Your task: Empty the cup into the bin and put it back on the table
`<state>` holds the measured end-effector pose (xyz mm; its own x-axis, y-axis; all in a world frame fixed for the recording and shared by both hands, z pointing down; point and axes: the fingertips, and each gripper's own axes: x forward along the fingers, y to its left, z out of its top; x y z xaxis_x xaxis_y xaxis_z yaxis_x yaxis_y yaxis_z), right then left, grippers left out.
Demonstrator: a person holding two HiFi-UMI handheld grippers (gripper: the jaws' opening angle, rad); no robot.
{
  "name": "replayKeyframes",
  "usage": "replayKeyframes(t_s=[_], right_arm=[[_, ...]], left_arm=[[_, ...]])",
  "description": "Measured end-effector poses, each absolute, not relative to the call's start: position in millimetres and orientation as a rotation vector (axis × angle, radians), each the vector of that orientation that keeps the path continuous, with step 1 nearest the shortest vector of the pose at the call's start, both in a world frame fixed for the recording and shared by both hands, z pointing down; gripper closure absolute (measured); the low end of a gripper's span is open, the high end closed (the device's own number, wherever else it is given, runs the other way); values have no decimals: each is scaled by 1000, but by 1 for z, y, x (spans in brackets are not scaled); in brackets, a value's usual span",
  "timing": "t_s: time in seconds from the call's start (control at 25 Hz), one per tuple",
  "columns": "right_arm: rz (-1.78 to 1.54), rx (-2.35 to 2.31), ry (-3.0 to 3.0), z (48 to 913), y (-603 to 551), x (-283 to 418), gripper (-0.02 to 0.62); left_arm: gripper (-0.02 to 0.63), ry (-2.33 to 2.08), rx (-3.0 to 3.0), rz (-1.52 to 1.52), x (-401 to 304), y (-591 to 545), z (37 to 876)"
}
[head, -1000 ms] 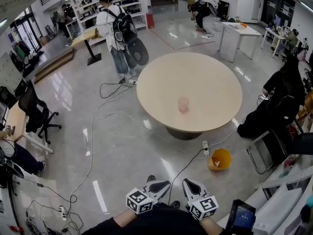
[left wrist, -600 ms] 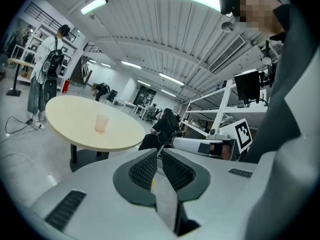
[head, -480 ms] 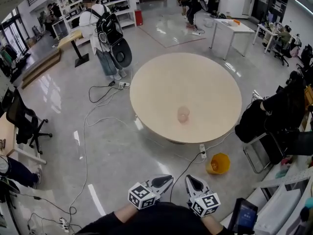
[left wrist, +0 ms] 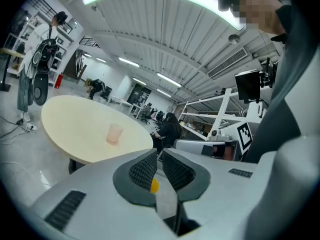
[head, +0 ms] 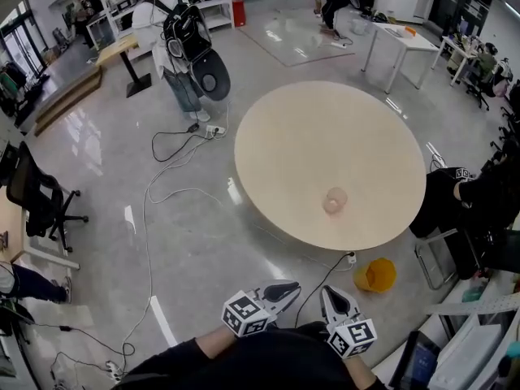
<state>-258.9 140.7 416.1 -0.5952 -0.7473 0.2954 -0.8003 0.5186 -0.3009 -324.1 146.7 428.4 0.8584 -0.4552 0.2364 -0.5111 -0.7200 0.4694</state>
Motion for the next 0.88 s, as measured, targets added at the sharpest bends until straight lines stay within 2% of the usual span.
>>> replayKeyframes(t_s=[0.48,0.88], right_arm=[[690,1329,-2603,434,72,-255,578],[677,1214,-2640,450,-20,-162,578]], left_arm=[[574,-753,2473,170,-328,81,442],[574,-953,2500,321,-257,-12,450]])
